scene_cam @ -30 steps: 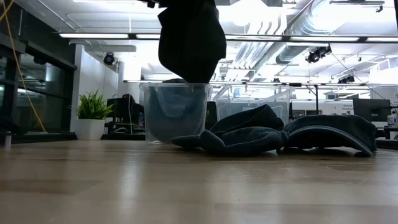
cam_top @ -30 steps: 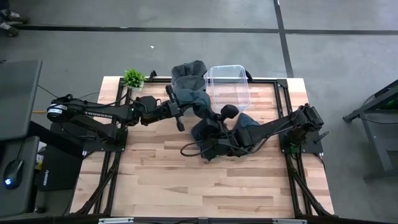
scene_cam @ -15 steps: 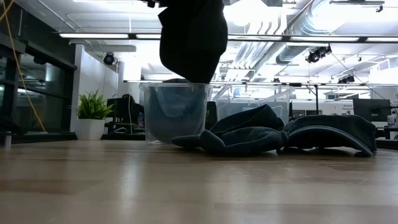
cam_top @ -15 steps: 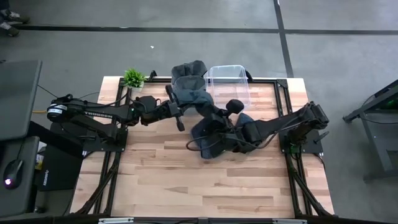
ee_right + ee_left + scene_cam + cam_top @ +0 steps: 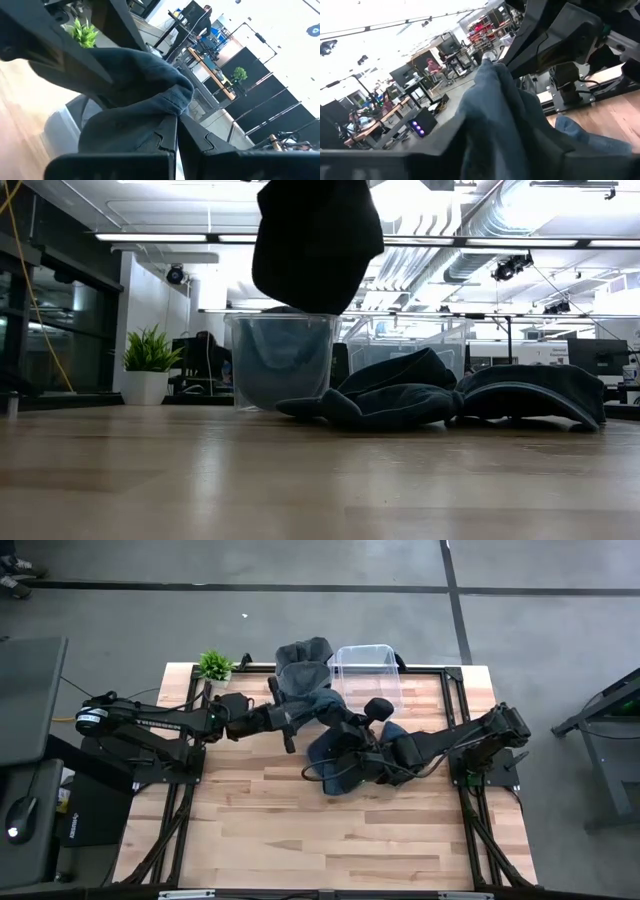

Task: Pick & Place hat
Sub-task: Put the left blue cap into the right transparent bin

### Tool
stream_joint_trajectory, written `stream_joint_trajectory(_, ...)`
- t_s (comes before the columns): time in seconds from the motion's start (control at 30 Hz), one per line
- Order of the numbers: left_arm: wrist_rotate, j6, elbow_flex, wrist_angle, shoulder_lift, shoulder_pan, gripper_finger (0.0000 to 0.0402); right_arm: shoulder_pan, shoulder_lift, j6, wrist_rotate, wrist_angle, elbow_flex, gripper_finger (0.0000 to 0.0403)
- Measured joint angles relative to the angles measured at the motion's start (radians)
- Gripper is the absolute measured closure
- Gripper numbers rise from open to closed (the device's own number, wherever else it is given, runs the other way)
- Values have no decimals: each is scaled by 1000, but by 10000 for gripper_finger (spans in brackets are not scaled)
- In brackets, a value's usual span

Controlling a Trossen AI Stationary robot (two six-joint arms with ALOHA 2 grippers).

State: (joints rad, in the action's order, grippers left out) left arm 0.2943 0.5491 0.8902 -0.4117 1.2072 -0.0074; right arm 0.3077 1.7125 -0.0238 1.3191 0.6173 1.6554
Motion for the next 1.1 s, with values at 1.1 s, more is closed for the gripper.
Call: stream_joint_trajectory(1.1, 43, -218, 1, 165, -90, 108, 108, -348, -295, -486, -262, -55, 0, 402)
